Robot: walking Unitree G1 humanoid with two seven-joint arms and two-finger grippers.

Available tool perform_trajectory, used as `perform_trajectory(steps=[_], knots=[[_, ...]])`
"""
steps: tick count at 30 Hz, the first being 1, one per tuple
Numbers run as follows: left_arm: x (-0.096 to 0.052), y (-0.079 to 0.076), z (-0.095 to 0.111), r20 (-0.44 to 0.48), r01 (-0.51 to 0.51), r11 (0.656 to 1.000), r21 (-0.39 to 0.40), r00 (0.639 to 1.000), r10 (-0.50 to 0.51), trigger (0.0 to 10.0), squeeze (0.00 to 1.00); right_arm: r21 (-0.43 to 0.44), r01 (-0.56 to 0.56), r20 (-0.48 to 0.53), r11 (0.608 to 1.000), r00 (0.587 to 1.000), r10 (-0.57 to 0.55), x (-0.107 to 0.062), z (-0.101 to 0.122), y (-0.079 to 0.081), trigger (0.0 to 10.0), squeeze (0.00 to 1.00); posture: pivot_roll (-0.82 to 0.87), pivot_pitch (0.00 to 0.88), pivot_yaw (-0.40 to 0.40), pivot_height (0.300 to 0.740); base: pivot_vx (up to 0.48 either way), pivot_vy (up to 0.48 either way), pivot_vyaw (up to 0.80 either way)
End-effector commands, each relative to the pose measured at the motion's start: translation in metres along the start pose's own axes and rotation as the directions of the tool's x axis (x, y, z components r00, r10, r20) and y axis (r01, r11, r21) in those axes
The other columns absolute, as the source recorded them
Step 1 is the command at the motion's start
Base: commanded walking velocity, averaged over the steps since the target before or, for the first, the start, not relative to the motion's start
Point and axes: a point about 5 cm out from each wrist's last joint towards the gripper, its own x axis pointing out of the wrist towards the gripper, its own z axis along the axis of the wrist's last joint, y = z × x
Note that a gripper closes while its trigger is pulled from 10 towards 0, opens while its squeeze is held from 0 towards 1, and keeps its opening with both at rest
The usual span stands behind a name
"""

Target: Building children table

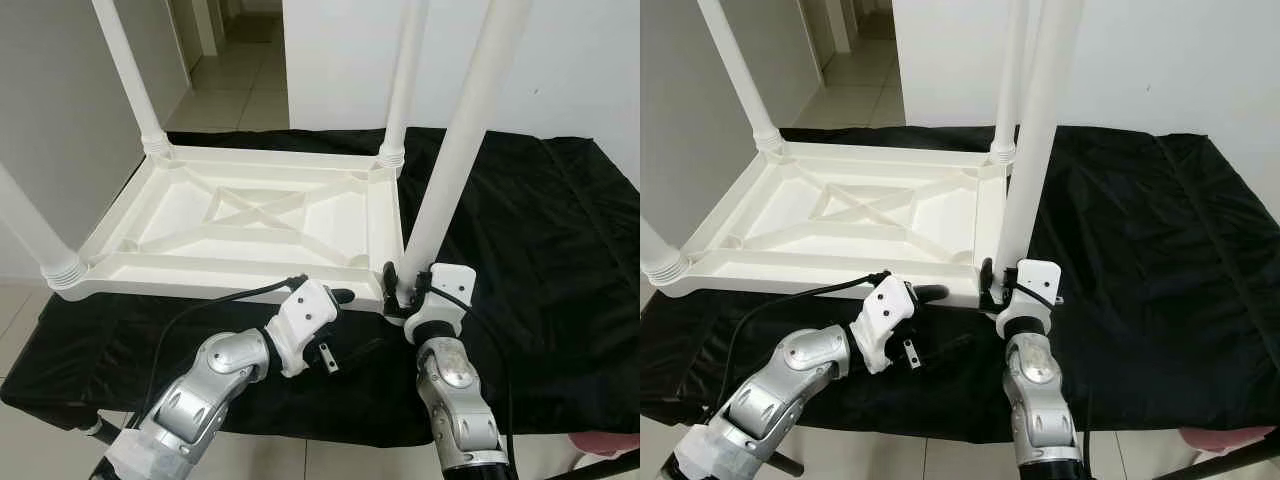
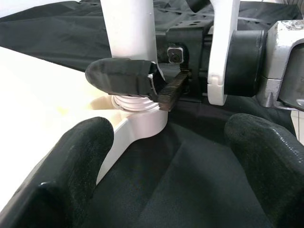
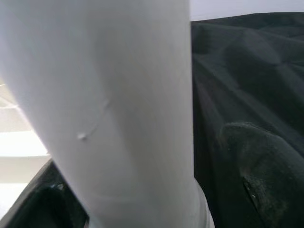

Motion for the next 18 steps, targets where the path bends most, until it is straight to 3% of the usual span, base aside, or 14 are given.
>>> perform_trajectory(steps=[1,7,11,13,14,17,18], knots=[[-0.002,-0.005,-0.003,-0.019,0.032,0.999,-0.009,0.999,-0.032,10.0,0.00,0.004,-0.064,0.003,0.998,0.998,0.064,-0.003,0.000,-0.005,10.0,0.00,-0.09,0.057,0.024,0.740,0.000,0.000,0.00],[-0.003,-0.007,-0.005,-0.028,0.029,1.000,-0.011,0.999,-0.029,10.0,0.00,-0.013,-0.219,-0.008,0.976,0.976,0.219,-0.002,0.001,-0.013,10.0,0.00,-0.09,0.050,0.024,0.740,0.000,0.000,0.00],[-0.003,-0.007,-0.006,-0.037,0.035,0.999,-0.003,0.999,-0.035,10.0,0.00,-0.049,-0.338,-0.014,0.940,0.941,0.338,0.004,0.003,-0.019,10.0,0.00,-0.09,0.039,0.025,0.740,0.000,0.000,0.00],[-0.002,-0.007,-0.005,-0.038,0.042,0.999,0.000,0.998,-0.042,10.0,0.00,-0.100,-0.457,-0.041,0.884,0.889,0.456,0.013,0.006,-0.023,10.0,0.00,-0.09,0.032,0.027,0.740,0.000,0.000,0.00],[-0.002,-0.007,-0.005,-0.038,0.042,0.999,0.000,0.998,-0.042,10.0,0.00,-0.100,-0.457,-0.041,0.884,0.889,0.456,0.013,0.006,-0.023,10.0,0.00,-0.09,0.032,0.027,0.740,0.000,0.000,0.00],[0.000,-0.007,-0.004,-0.035,0.049,0.999,0.007,0.998,-0.049,10.0,0.00,-0.169,-0.567,-0.080,0.806,0.823,0.562,0.025,0.011,-0.025,10.0,0.00,-0.09,0.023,0.027,0.740,0.000,0.000,0.00],[0.000,-0.007,-0.004,-0.035,0.049,0.999,0.007,0.998,-0.049,10.0,0.00,-0.169,-0.567,-0.080,0.806,0.823,0.562,0.025,0.011,-0.025,10.0,0.00,-0.09,0.023,0.027,0.740,0.000,0.000,0.00]])
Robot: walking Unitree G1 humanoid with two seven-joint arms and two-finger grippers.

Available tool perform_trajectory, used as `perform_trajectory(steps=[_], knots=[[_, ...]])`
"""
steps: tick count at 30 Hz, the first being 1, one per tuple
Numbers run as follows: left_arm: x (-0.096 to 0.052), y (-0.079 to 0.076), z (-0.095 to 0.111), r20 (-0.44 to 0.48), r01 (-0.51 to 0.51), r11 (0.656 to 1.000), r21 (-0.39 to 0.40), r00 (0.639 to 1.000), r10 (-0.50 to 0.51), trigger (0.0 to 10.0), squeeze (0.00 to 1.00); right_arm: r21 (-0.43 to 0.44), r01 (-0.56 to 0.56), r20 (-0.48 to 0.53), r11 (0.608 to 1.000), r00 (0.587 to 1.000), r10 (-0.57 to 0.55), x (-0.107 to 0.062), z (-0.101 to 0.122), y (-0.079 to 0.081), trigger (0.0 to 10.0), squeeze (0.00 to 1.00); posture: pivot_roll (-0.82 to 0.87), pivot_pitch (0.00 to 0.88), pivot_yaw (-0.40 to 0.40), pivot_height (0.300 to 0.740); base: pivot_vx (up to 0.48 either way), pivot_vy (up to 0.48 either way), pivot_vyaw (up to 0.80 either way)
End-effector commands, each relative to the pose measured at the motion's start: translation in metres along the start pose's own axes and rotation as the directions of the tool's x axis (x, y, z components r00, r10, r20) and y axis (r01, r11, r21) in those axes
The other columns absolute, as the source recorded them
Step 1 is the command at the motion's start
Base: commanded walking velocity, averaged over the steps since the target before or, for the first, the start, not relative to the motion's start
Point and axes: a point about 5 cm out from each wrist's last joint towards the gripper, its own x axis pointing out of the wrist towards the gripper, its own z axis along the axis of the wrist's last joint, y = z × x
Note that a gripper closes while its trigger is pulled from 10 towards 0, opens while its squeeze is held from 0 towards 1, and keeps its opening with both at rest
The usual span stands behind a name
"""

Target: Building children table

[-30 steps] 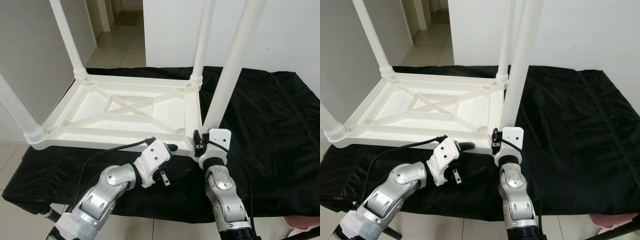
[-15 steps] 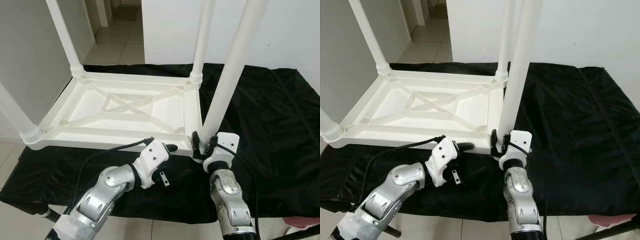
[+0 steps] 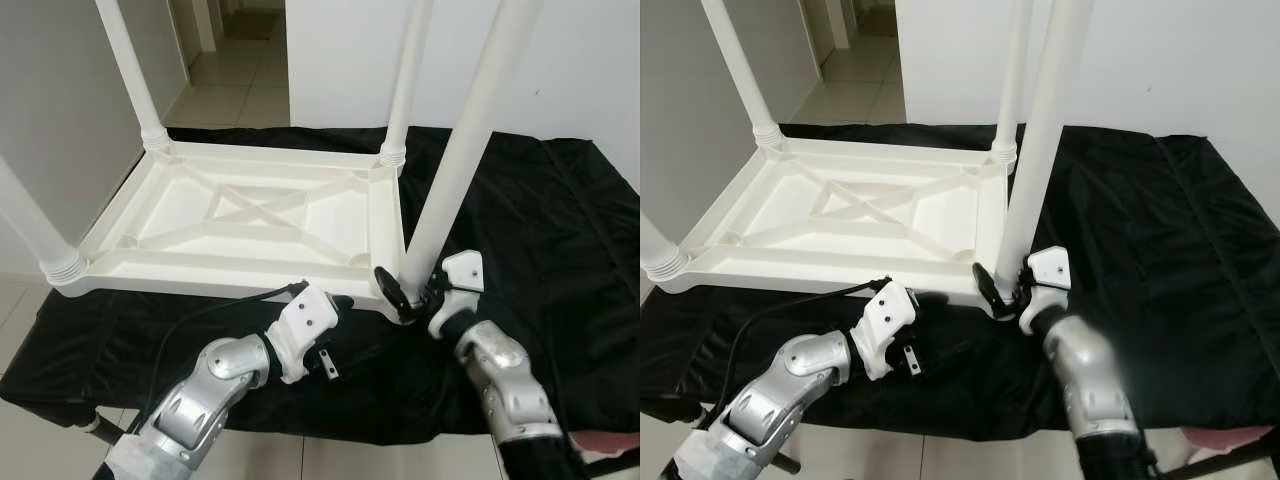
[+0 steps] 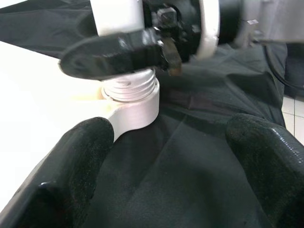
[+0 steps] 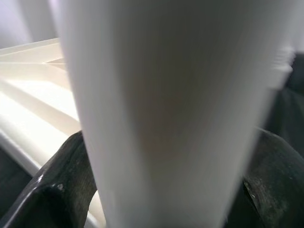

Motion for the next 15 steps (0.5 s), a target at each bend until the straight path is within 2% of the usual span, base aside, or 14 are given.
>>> perform_trajectory(steps=[1,3,4,5,6,7,8,9,15], knots=[[0.0003,-0.0016,0.0000,-0.015,0.040,0.999,0.017,0.999,-0.040,10.0,0.00,-0.011,-0.056,-0.024,0.998,0.998,0.055,0.0023,-0.0055,0.0041,10.0,0.00,-0.09,0.017,0.029,0.740,0.000,0.000,0.00],[0.0004,-0.0016,0.0002,-0.014,0.040,0.999,0.018,0.999,-0.040,10.0,0.00,-0.019,-0.069,-0.028,0.997,0.997,0.068,0.0037,-0.0050,0.0025,10.0,0.00,-0.09,0.014,0.028,0.740,0.000,0.000,0.00],[-0.0003,-0.0017,0.0001,-0.015,0.041,0.999,0.019,0.999,-0.040,10.0,0.00,-0.030,-0.089,-0.033,0.996,0.996,0.088,0.0044,-0.0045,0.0008,8.3,0.00,-0.08,0.009,0.028,0.740,0.000,0.000,0.00],[-0.0003,-0.0017,0.0001,-0.015,0.041,0.999,0.019,0.999,-0.040,10.0,0.00,-0.030,-0.089,-0.033,0.996,0.996,0.088,0.0044,-0.0045,0.0008,8.3,0.00,-0.08,0.009,0.028,0.740,0.000,0.000,0.00],[-0.0011,-0.0016,-0.0006,-0.018,0.041,0.999,0.021,0.999,-0.040,10.0,0.00,-0.036,-0.105,-0.037,0.994,0.994,0.104,0.0043,-0.0044,-0.0004,4.9,0.00,-0.08,0.004,0.028,0.740,0.000,0.000,0.00],[-0.0021,-0.0012,-0.0016,-0.022,0.041,0.999,0.022,0.999,-0.040,10.0,0.00,-0.039,-0.129,-0.042,0.991,0.991,0.128,0.0036,-0.0053,-0.0025,2.6,0.00,-0.08,0.000,0.024,0.740,0.000,0.000,0.00],[-0.0021,-0.0012,-0.0016,-0.022,0.041,0.999,0.022,0.999,-0.040,10.0,0.00,-0.039,-0.129,-0.042,0.991,0.991,0.128,0.0036,-0.0053,-0.0025,2.6,0.00,-0.08,0.000,0.024,0.740,0.000,0.000,0.00],[-0.0022,-0.0011,-0.0019,-0.023,0.041,0.999,0.023,0.999,-0.040,10.0,0.00,-0.038,-0.133,-0.044,0.990,0.990,0.131,0.0033,-0.0059,-0.0030,0.0,0.00,-0.08,0.000,0.024,0.740,0.000,0.000,0.00],[-0.0012,0.0002,-0.0009,-0.020,0.037,0.999,0.025,0.999,-0.037,10.0,0.00,-0.014,-0.159,-0.057,0.987,0.986,0.158,-0.0015,-0.0130,-0.0028,0.0,0.00,-0.08,0.000,0.022,0.740,0.000,0.000,0.00]])
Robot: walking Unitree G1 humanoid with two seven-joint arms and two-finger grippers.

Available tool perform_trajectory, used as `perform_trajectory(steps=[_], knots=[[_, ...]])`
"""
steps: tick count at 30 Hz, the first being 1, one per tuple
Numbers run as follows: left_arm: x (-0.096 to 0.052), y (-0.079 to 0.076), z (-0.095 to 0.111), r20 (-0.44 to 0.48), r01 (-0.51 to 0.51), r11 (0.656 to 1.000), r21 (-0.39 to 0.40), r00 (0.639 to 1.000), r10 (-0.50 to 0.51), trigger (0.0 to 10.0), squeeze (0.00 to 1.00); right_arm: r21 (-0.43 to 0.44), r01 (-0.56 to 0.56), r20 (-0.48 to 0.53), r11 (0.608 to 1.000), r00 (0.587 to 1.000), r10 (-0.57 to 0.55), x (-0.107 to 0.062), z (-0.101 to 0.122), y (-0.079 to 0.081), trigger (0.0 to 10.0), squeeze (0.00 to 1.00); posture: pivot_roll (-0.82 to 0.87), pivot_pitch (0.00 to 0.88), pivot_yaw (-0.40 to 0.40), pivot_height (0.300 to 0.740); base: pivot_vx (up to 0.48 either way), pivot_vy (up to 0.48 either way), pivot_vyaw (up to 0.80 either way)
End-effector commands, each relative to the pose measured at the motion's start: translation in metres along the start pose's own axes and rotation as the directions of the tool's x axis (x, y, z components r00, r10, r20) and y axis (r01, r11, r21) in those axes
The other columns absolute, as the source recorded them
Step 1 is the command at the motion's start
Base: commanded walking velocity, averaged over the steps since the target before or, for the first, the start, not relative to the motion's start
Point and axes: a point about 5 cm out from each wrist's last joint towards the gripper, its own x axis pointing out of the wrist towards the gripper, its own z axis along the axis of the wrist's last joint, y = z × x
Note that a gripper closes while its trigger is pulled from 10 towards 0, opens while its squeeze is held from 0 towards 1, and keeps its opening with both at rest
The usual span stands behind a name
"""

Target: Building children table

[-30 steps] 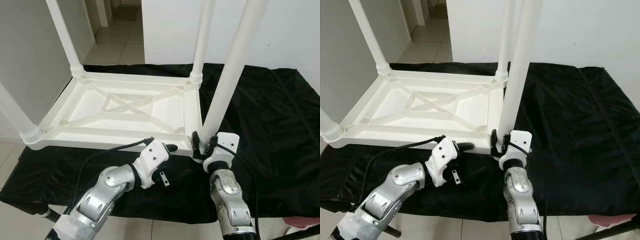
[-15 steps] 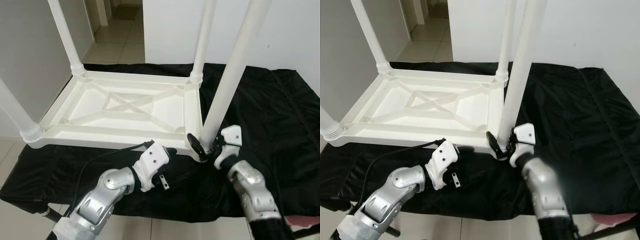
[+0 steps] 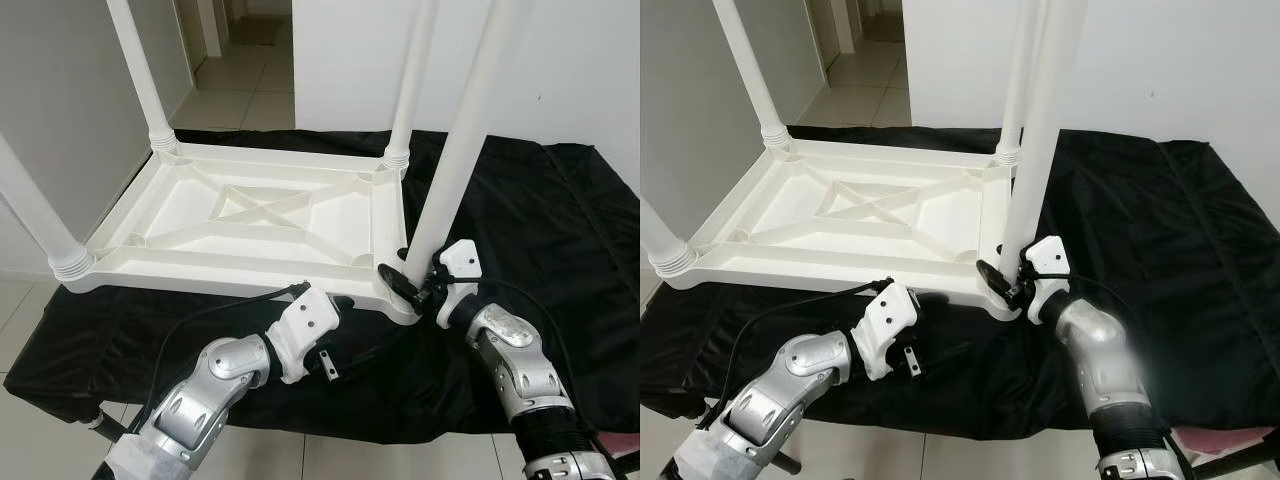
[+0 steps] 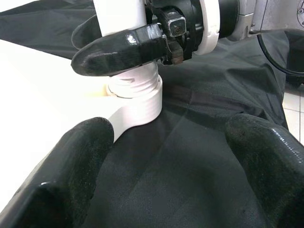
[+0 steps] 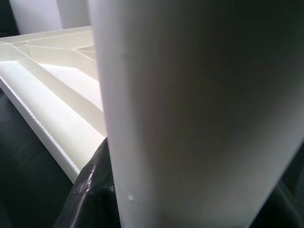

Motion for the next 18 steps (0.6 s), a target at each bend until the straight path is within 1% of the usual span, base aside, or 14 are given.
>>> perform_trajectory(steps=[1,2,3,4,8,10,11,12,13,15,16,17,18], knots=[[0.001,0.000,0.000,-0.005,0.039,0.999,0.012,0.999,-0.039,10.0,0.00,0.012,-0.036,-0.019,0.999,0.999,0.037,-0.003,-0.008,0.004,0.0,0.00,-0.08,0.000,0.023,0.740,0.000,0.000,0.00],[0.001,0.000,0.000,-0.005,0.039,0.999,0.012,0.999,-0.039,10.0,0.00,0.012,-0.036,-0.019,0.999,0.999,0.037,-0.003,-0.008,0.004,0.0,0.00,-0.08,0.000,0.023,0.740,0.000,0.000,0.00],[0.001,0.000,0.001,-0.002,0.037,0.999,0.013,0.999,-0.037,10.0,0.00,0.022,-0.027,-0.034,0.999,0.999,0.028,-0.005,-0.011,0.004,3.4,0.00,-0.09,0.000,0.029,0.740,0.000,0.000,0.00],[0.001,0.000,0.001,-0.001,0.033,0.999,0.011,0.999,-0.033,10.0,0.00,0.045,-0.007,-0.032,0.999,0.999,0.008,-0.006,-0.011,0.005,10.0,0.00,-0.09,0.000,0.029,0.740,0.000,0.000,0.00],[0.001,0.000,0.001,0.000,0.028,1.000,0.008,1.000,-0.028,10.0,0.00,0.071,0.014,-0.024,0.997,1.000,-0.012,-0.007,-0.012,0.005,10.0,0.00,-0.09,0.000,0.029,0.740,0.000,0.000,0.00],[0.001,0.000,0.001,0.001,0.024,1.000,0.006,1.000,-0.024,10.0,0.00,0.077,0.036,-0.024,0.996,0.999,-0.034,-0.008,-0.012,0.007,10.0,0.00,-0.09,0.004,0.028,0.740,0.000,0.000,0.00],[0.000,0.000,0.001,0.000,0.021,1.000,0.005,1.000,-0.021,10.0,0.00,0.085,0.074,-0.028,0.994,0.997,-0.072,-0.008,-0.013,0.010,10.0,0.00,-0.08,0.010,0.028,0.740,0.000,0.000,0.00],[0.000,0.000,0.001,0.000,0.021,1.000,0.005,1.000,-0.021,10.0,0.00,0.085,0.074,-0.028,0.994,0.997,-0.072,-0.008,-0.013,0.010,10.0,0.00,-0.08,0.010,0.028,0.740,0.000,0.000,0.00],[-0.001,0.000,0.000,0.000,0.020,1.000,0.000,1.000,-0.020,10.0,0.00,0.099,0.121,-0.033,0.988,0.992,-0.118,-0.008,-0.013,0.015,10.0,0.00,-0.08,0.011,0.028,0.740,0.000,0.000,0.00],[-0.002,-0.001,0.000,-0.003,0.020,1.000,-0.003,1.000,-0.020,10.0,0.00,0.082,0.223,-0.051,0.971,0.974,-0.219,-0.008,-0.016,0.018,10.0,0.00,-0.08,0.017,0.026,0.740,0.000,0.000,0.00],[-0.002,-0.001,0.000,-0.003,0.020,1.000,-0.003,1.000,-0.020,10.0,0.00,0.082,0.223,-0.051,0.971,0.974,-0.219,-0.008,-0.016,0.018,10.0,0.00,-0.08,0.017,0.026,0.740,0.000,0.000,0.00],[-0.002,-0.002,-0.001,-0.004,0.021,1.000,-0.006,1.000,-0.021,10.0,0.00,0.092,0.278,-0.049,0.956,0.960,-0.274,-0.009,-0.015,0.019,10.0,0.00,-0.09,0.019,0.027,0.740,0.000,0.000,0.00],[-0.002,-0.002,-0.001,-0.004,0.021,1.000,-0.006,1.000,-0.021,10.0,0.00,0.092,0.278,-0.049,0.956,0.960,-0.274,-0.009,-0.015,0.019,10.0,0.00,-0.09,0.019,0.027,0.740,0.000,0.000,0.00]])
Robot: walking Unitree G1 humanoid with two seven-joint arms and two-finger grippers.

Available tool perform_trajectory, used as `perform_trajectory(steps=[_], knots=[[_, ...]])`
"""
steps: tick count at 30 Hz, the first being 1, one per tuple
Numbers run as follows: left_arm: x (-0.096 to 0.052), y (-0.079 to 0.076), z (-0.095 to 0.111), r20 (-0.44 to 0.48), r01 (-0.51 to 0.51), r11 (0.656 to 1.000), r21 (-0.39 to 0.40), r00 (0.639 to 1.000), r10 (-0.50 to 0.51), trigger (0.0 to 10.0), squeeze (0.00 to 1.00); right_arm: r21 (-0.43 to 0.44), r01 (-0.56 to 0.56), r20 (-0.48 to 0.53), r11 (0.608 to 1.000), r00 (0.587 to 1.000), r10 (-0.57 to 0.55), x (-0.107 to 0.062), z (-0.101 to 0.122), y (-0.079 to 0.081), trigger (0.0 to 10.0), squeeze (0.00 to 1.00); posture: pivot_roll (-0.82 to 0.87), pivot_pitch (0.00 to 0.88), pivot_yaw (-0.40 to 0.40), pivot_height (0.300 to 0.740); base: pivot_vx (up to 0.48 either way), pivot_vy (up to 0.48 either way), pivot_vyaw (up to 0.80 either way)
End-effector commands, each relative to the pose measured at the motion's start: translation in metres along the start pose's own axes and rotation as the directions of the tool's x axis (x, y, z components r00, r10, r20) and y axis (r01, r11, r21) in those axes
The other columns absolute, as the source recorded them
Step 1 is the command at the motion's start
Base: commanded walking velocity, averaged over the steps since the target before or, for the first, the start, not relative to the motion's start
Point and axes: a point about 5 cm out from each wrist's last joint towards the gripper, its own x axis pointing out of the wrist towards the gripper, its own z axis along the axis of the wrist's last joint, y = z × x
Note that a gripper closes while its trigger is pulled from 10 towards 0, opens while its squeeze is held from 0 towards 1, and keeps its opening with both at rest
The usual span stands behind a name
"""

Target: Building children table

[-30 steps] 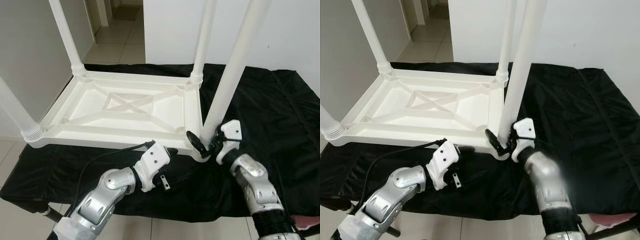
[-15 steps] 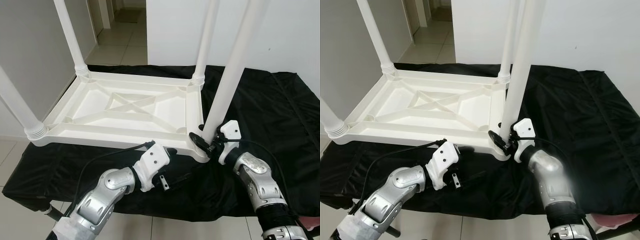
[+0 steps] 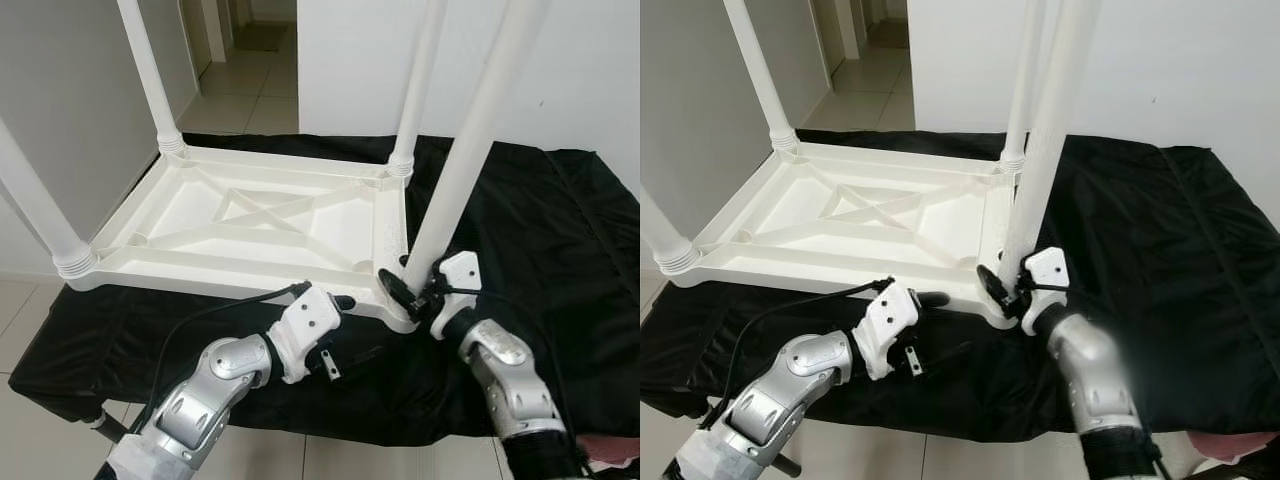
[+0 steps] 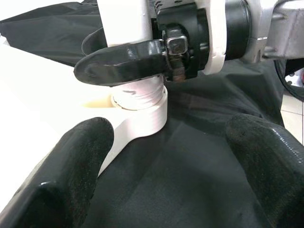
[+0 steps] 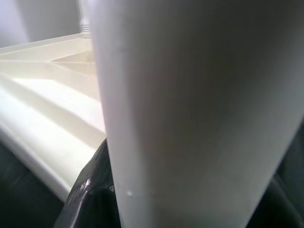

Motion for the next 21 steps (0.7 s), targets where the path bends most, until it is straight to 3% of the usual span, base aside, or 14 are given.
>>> perform_trajectory(steps=[1,3,6,8,12,13,14,15,20,21], knots=[[-0.002,-0.001,-0.001,-0.009,0.022,1.000,-0.004,1.000,-0.022,10.0,0.00,0.028,0.097,-0.043,0.995,0.994,-0.096,-0.004,-0.008,-0.002,10.0,0.00,-0.09,0.019,0.027,0.740,0.000,0.000,0.00],[-0.002,-0.001,-0.001,-0.009,0.022,1.000,-0.004,1.000,-0.022,10.0,0.00,0.028,0.097,-0.043,0.995,0.994,-0.096,-0.004,-0.008,-0.002,10.0,0.00,-0.09,0.019,0.027,0.740,0.000,0.000,0.00],[0.000,-0.002,0.000,-0.001,0.022,1.000,-0.012,1.000,-0.022,10.0,0.00,0.072,0.249,-0.029,0.966,0.968,-0.248,-0.005,-0.003,0.006,10.0,0.00,-0.10,0.032,0.026,0.740,0.000,0.000,0.00],[0.000,-0.002,0.000,-0.001,0.022,1.000,-0.012,1.000,-0.022,10.0,0.00,0.072,0.249,-0.029,0.966,0.968,-0.248,-0.005,-0.003,0.006,10.0,0.00,-0.10,0.032,0.026,0.740,0.000,0.000,0.00],[-0.001,-0.002,-0.002,-0.006,0.020,1.000,-0.012,1.000,-0.020,10.0,0.00,0.133,0.460,-0.046,0.878,0.888,-0.458,0.000,-0.002,0.026,10.0,0.00,-0.09,0.030,0.019,0.740,0.000,0.000,0.00],[-0.001,-0.002,-0.002,-0.006,0.020,1.000,-0.012,1.000,-0.020,10.0,0.00,0.133,0.460,-0.046,0.878,0.888,-0.458,0.000,-0.002,0.026,10.0,0.00,-0.09,0.030,0.019,0.740,0.000,0.000,0.00],[-0.001,-0.001,-0.001,-0.006,0.016,1.000,-0.011,1.000,-0.016,10.0,0.00,0.189,0.449,-0.065,0.873,0.893,-0.445,0.005,-0.003,0.038,10.0,0.00,-0.08,0.031,0.021,0.740,0.000,0.000,0.00],[-0.001,-0.001,-0.001,-0.005,0.016,1.000,-0.011,1.000,-0.016,10.0,0.00,0.200,0.436,-0.067,0.877,0.900,-0.432,0.007,-0.003,0.041,10.0,0.00,-0.08,0.032,0.022,0.740,0.000,0.000,0.00],[-0.002,0.000,-0.001,-0.009,0.017,1.000,-0.009,1.000,-0.017,10.0,0.00,0.188,0.430,-0.057,0.883,0.902,-0.428,0.005,0.000,0.034,10.0,0.00,-0.08,0.035,0.021,0.740,0.000,0.000,0.00],[-0.002,0.000,-0.001,-0.011,0.018,1.000,-0.008,1.000,-0.018,10.0,0.00,0.195,0.421,-0.046,0.886,0.906,-0.420,0.004,0.001,0.033,10.0,0.96,-0.08,0.035,0.021,0.740,0.000,0.000,0.00]])
